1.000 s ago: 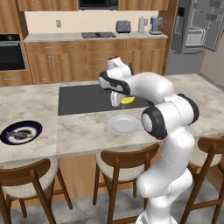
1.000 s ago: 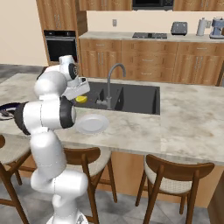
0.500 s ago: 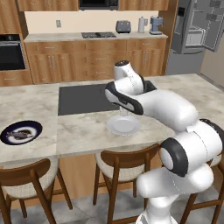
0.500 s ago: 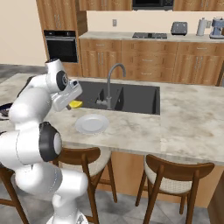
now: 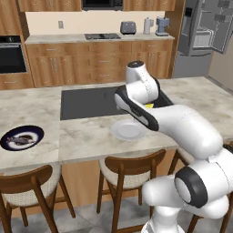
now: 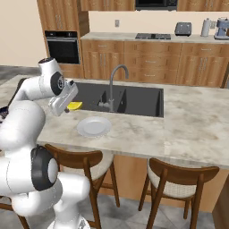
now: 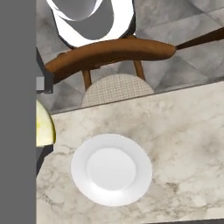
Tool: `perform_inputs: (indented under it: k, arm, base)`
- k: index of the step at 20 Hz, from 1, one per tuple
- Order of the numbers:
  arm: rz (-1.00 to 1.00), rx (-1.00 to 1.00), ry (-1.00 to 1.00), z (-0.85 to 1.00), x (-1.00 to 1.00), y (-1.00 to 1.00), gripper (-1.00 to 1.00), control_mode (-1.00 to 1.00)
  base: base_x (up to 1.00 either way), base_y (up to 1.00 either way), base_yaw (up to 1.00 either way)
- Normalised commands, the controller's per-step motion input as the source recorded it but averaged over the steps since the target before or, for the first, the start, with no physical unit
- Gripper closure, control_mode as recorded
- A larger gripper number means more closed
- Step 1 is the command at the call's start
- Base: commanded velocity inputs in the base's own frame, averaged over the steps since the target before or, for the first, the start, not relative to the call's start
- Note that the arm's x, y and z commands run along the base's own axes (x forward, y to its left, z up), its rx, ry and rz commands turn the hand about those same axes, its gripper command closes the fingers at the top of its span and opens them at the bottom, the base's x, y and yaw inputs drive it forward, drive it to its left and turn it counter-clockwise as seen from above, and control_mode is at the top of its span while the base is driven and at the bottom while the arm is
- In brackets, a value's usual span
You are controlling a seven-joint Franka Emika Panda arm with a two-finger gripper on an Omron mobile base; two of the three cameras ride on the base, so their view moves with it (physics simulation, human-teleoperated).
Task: Transport the fish and lemon wedge to the fridge. Place the fish on the rack containing meat and place the lemon wedge on the rack containing the vegetable, ensuring meats and vegetables are on different racks.
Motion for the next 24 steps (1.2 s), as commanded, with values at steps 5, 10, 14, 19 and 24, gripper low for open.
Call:
perform_inputs:
  k: [5, 10, 14, 19, 24]
  arm:
    - [0.12, -0.01, 0.00, 0.11, -0.48, -0.15, 1.00, -1.00]
    - [0.00, 0.00, 0.05, 0.00, -0.05, -0.15, 1.00, 1.00]
    - [0.00, 0.00, 0.00, 0.00, 0.00, 0.00, 1.00, 1.00]
    - [0.00, 0.00, 0.00, 0.00, 0.00, 0.00, 1.00, 1.00]
    - [0.00, 0.00, 0.00, 0.00, 0.00, 0.00, 1.00, 1.00]
  base:
    - [0.00, 0.00, 0.00]
    - [-0.35, -0.78, 0.02]
    - [-0.21, -1.00, 0.03]
    - [-0.25, -1.00, 0.02]
    - [-0.42, -1.00, 0.00]
